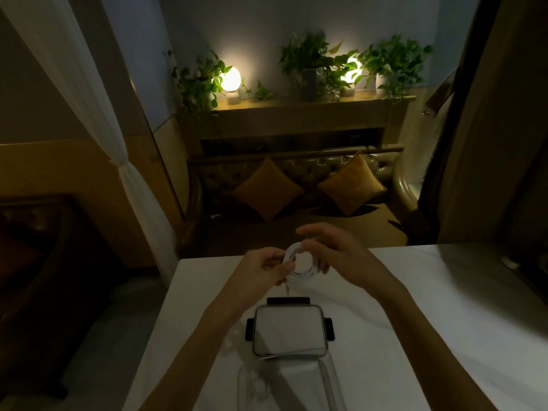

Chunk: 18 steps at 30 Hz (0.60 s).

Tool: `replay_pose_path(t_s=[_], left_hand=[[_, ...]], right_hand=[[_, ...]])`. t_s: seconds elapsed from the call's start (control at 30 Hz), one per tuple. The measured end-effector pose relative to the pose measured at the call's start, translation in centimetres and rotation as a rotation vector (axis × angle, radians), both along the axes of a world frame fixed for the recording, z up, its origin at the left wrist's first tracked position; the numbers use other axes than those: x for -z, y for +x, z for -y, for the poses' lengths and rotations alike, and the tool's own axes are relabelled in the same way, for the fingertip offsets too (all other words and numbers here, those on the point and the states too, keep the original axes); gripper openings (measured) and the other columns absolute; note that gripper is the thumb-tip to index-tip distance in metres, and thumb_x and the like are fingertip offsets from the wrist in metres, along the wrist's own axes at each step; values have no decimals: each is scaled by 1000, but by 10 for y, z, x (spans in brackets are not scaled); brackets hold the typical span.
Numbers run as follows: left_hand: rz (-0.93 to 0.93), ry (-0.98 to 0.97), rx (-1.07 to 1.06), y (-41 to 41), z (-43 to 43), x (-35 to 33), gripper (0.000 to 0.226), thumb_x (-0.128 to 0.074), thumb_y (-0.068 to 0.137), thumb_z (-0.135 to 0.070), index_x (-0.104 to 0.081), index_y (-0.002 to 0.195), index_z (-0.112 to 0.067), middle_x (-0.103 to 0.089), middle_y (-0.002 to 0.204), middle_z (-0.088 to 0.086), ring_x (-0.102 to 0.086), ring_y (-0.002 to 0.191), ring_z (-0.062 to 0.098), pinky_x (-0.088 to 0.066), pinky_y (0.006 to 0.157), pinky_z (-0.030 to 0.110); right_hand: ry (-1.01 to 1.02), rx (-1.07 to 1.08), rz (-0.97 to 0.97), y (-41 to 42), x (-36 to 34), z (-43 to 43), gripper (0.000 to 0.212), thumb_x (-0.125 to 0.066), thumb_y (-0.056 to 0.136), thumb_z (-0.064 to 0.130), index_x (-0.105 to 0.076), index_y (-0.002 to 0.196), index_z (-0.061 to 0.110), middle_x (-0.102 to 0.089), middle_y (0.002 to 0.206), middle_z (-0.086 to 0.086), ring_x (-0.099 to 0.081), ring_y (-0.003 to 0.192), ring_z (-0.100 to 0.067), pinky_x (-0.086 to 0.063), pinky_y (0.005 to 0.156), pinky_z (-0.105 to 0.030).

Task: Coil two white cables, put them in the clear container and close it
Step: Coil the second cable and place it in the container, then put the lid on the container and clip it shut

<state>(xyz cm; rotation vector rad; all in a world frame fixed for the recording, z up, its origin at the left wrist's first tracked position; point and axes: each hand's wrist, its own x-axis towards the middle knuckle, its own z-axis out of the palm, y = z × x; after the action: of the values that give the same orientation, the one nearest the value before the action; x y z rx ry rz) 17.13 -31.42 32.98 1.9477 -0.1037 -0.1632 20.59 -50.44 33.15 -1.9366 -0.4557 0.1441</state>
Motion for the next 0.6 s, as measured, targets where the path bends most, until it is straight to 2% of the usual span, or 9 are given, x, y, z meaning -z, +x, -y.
replay_pose_path(t_s=[0.1, 0.2, 0.3, 0.4, 0.47, 0.53, 0.6], left_hand=[[8, -35, -85, 3, -3, 15, 20, -60, 90, -19, -68, 109, -20, -72, 94, -3, -69, 82, 12, -58, 73, 23], [-14, -154, -161, 2, -5, 37, 22, -61, 90, -14, -68, 110, -13, -73, 95, 0, -71, 79, 7, -58, 65, 17], [-149, -226, -225, 8, -8, 78, 24, -61, 91, -18, -67, 112, -8, -73, 101, 9, -73, 88, 20, -61, 74, 33], [-407, -306, -380, 16, -17, 142, 16, -56, 93, -22, -67, 92, -10, -70, 94, 16, -68, 81, 31, -56, 74, 37], [-466, -124, -464, 16, -27, 196, 18, -54, 92, -21, -66, 91, -7, -67, 102, 23, -64, 92, 37, -49, 81, 36], [-482, 132, -503, 3, -40, 250, 31, -50, 93, -17, -59, 117, -1, -58, 123, 25, -56, 114, 37, -43, 95, 38], [-552, 267, -509, -13, -49, 287, 56, -51, 94, -22, -32, 143, -4, -38, 144, 24, -39, 132, 38, -34, 110, 45]], right_hand=[[55, 9, -171, 2, 19, 4, 29, -51, 98, 28, -59, 125, 26, -69, 105, 9, -68, 88, -5, -56, 68, -20], [153, -4, -355, 2, 45, 3, 27, -60, 93, 21, -66, 119, 22, -74, 103, 1, -71, 91, -11, -57, 74, -22], [248, 53, -497, 2, 85, -4, 23, -67, 88, 14, -70, 111, 14, -75, 102, -10, -73, 92, -21, -58, 79, -27], [276, 200, -621, -8, 146, -11, 15, -67, 87, 11, -73, 101, 11, -75, 93, -16, -72, 83, -23, -58, 75, -26], [275, 276, -736, -18, 192, -13, 14, -67, 87, 9, -74, 100, 6, -73, 89, -17, -70, 80, -23, -58, 76, -27], [249, 336, -855, -31, 232, -15, 15, -66, 88, 8, -72, 101, 4, -72, 87, -16, -69, 78, -21, -57, 73, -25], [242, 379, -969, -38, 265, -19, 16, -64, 88, 5, -71, 102, 2, -70, 85, -15, -67, 76, -21, -56, 69, -24]])
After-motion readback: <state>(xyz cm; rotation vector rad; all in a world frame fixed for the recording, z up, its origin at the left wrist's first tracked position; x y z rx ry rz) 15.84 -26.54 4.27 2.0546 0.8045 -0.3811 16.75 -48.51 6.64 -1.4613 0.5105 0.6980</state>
